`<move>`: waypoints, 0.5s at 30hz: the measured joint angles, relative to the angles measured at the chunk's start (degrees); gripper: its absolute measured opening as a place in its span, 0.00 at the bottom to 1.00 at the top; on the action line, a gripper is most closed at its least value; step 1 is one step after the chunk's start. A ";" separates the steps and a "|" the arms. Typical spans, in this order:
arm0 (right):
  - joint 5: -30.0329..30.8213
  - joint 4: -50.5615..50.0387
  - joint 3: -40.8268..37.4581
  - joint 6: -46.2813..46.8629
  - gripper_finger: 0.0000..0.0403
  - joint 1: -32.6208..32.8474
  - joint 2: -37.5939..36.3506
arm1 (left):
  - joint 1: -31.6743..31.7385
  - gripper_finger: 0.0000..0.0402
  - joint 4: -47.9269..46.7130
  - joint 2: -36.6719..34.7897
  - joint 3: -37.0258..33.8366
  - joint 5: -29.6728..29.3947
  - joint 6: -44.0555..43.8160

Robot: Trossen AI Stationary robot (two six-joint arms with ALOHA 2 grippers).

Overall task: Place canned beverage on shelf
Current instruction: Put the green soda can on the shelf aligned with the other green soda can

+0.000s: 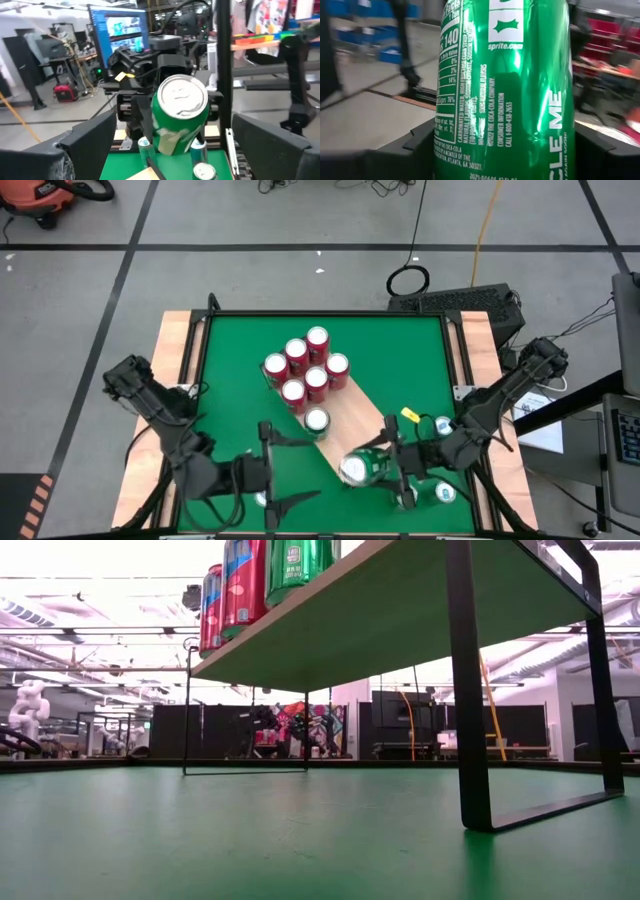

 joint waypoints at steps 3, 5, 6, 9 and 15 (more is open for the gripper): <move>-5.39 4.22 -0.62 -1.48 0.72 -0.34 0.25 | -0.94 0.99 -0.28 0.00 0.00 -0.11 0.24; -9.07 10.06 -2.34 -2.62 0.72 -0.82 0.33 | -1.27 0.99 -0.40 0.00 0.00 -0.11 0.35; -10.65 12.81 -3.46 -3.07 0.72 -1.06 0.33 | -1.36 0.99 -0.44 0.09 0.00 0.10 0.79; -14.65 20.79 -7.17 -4.01 0.72 -1.98 0.44 | -1.36 0.99 0.79 1.15 0.00 1.62 1.99; -18.27 29.44 -11.47 -4.31 0.72 -4.06 0.44 | -0.01 0.99 10.36 5.40 0.00 3.26 7.39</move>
